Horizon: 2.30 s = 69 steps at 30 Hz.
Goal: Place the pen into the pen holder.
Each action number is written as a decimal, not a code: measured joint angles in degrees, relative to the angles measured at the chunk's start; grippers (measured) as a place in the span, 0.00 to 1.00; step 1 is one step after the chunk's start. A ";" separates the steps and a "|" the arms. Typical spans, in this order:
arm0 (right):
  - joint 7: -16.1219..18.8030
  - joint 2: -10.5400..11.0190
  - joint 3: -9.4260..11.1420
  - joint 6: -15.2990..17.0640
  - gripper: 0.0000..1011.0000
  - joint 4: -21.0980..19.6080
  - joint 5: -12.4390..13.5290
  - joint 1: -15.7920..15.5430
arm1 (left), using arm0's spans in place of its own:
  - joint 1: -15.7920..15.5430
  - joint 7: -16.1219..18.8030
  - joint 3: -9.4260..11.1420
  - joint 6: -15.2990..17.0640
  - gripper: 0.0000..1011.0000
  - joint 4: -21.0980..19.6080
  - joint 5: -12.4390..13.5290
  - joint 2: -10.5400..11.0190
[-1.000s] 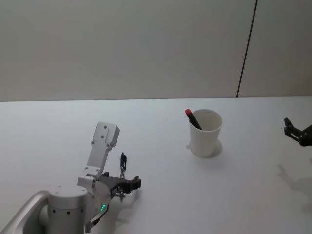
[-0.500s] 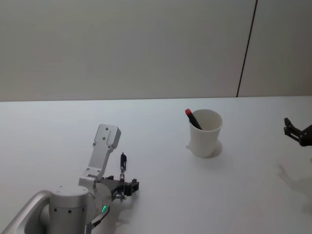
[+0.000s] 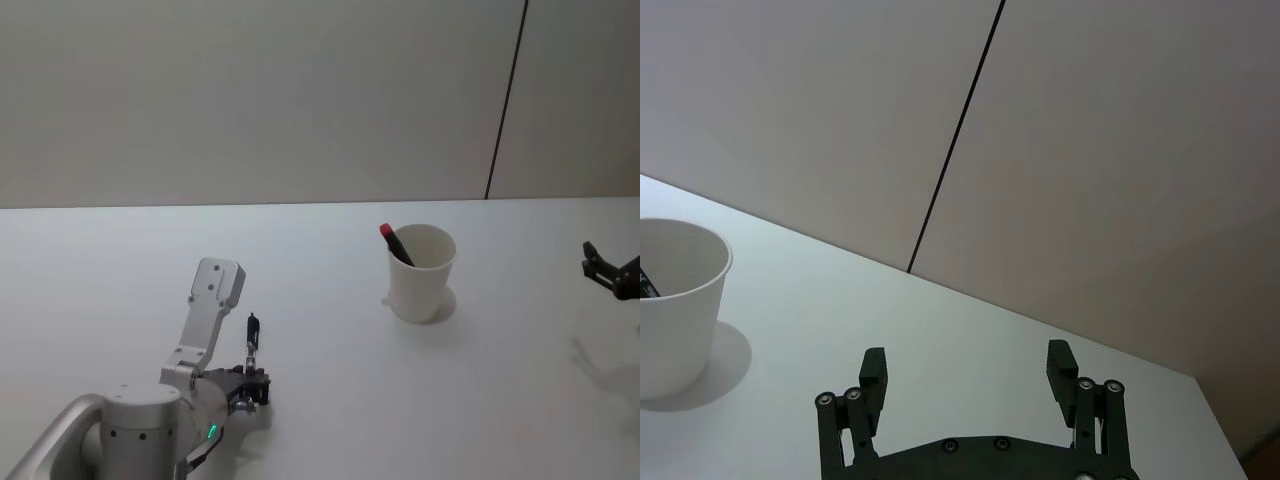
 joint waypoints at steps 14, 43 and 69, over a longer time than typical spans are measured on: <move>0.00 0.00 0.00 0.00 0.99 0.00 0.00 0.00 | 0.56 0.24 -0.29 -0.43 0.13 -0.12 0.21 -0.14; 0.00 0.00 0.00 0.00 0.99 0.00 0.00 0.00 | 4.70 -1.93 -1.60 -13.48 0.13 -6.61 7.27 3.69; 0.00 0.00 0.00 0.00 0.99 0.00 0.00 0.00 | 5.59 -19.03 -2.37 -34.63 0.13 -8.33 12.39 6.58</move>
